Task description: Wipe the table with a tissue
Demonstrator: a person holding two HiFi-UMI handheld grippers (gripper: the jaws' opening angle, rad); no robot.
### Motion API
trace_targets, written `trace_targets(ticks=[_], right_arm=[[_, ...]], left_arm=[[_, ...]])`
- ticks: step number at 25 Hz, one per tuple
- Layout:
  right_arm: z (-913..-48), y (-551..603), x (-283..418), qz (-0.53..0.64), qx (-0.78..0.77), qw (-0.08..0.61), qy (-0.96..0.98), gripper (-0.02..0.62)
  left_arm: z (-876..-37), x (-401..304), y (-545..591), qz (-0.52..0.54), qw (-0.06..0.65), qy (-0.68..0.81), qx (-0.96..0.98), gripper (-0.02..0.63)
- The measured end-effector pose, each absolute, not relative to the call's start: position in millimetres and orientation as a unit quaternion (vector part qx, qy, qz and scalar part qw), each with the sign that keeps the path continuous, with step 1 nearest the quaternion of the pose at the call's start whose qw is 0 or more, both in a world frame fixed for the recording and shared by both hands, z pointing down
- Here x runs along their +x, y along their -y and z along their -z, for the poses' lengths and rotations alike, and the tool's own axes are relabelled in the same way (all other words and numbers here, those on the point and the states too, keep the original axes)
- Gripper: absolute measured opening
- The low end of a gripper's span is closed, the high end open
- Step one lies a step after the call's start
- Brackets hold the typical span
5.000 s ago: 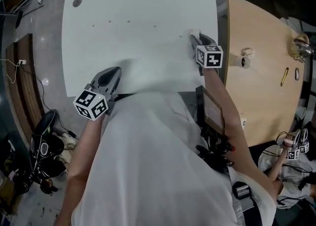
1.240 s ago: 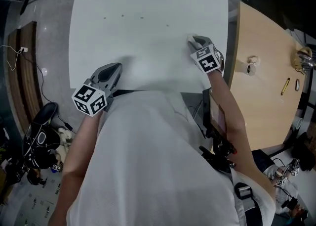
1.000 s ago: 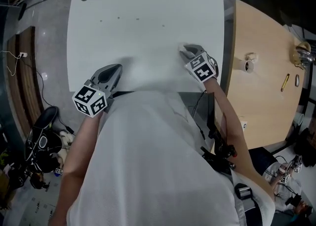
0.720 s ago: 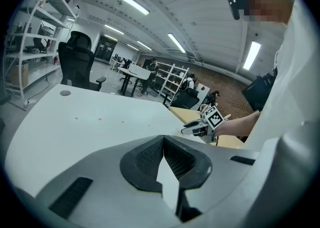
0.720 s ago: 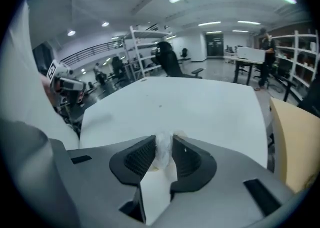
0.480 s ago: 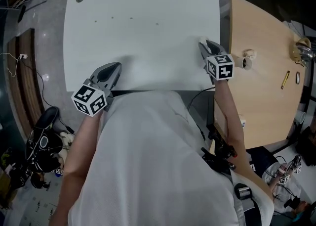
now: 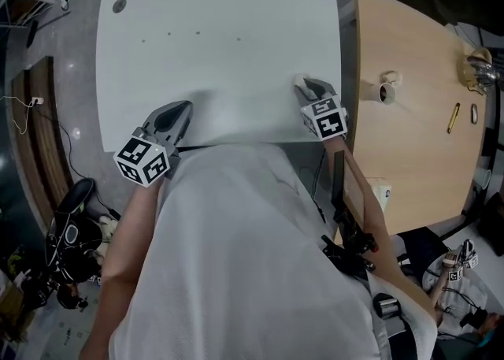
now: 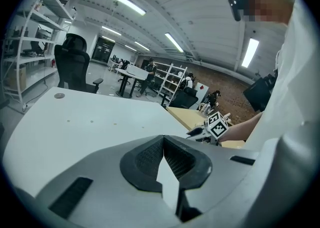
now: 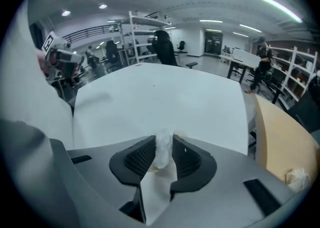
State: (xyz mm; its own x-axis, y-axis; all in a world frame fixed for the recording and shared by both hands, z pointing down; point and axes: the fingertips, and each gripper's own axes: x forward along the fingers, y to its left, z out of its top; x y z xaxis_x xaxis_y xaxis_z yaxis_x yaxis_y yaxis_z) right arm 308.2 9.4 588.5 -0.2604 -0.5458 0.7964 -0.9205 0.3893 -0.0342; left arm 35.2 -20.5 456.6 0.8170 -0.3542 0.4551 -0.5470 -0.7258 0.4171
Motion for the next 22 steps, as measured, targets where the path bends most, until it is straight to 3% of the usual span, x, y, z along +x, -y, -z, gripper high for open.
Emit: trace_targets(ticks=[6, 13, 22], right_arm=[[-588.8, -29.6, 226.8, -0.288, 0.431, 0.328, 0.79, 0.106], [-573.8, -2.1, 265.0, -0.342, 0.503, 0.243, 0.755, 0.107], [-564.4, 76.4, 224.7, -0.249, 0.449, 0.297, 0.805, 0.107]], left_arm=[[-456.2, 40.4, 16.2, -0.171, 0.275, 0.241, 0.915, 0.006], [-464.1, 25.1, 20.3, -0.16, 0.29, 0.239, 0.913, 0.006], [-462.3, -9.7, 44.4, -0.143, 0.293, 0.255, 0.91, 0.006]])
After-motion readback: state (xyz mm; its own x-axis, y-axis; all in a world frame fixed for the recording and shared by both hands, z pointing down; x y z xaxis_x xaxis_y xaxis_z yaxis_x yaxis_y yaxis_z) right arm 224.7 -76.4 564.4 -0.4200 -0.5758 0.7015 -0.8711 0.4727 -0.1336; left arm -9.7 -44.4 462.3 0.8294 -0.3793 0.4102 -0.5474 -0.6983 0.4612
